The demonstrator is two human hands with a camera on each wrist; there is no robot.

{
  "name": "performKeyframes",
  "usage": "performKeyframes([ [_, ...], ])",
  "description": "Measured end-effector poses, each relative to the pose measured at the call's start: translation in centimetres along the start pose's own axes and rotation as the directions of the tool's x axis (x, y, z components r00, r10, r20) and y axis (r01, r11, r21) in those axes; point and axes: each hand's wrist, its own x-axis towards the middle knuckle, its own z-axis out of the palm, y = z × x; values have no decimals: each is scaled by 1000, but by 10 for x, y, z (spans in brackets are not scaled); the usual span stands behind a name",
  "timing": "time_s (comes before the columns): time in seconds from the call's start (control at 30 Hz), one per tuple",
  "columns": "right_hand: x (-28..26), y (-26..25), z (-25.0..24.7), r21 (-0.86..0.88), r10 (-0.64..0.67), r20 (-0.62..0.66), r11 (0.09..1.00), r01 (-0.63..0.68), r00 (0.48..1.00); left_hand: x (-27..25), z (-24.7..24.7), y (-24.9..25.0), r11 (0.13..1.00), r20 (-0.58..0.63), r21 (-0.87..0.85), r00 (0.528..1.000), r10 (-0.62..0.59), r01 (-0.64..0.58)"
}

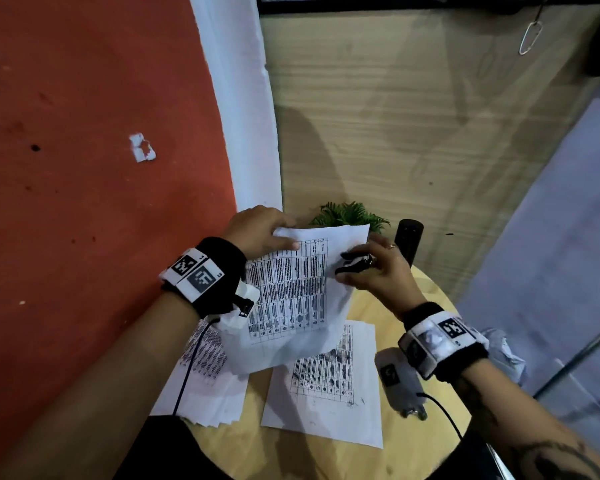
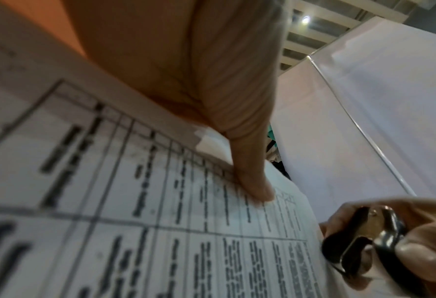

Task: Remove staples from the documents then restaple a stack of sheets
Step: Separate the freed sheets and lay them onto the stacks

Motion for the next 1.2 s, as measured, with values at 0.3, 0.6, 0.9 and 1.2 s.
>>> performKeyframes([
  [0.3,-3,-12,1,435,243,123,858,-272,962,1,-1,19,999,-59,49,998,6,-3],
  [0.6,-14,-22,-2,27,-4,-75,1000,6,997,2,2,36,998,-123,-52,992,37,-43],
  [0.9,-18,-36,1,-199,-391,-270,917,346,880,-4,-12,43,990,-137,-101,987,83,-97],
  [1.2,-12,-48,4,-582,-766,-62,549,601,640,-5,-17,58,936,-95,-314,986,135,-159],
])
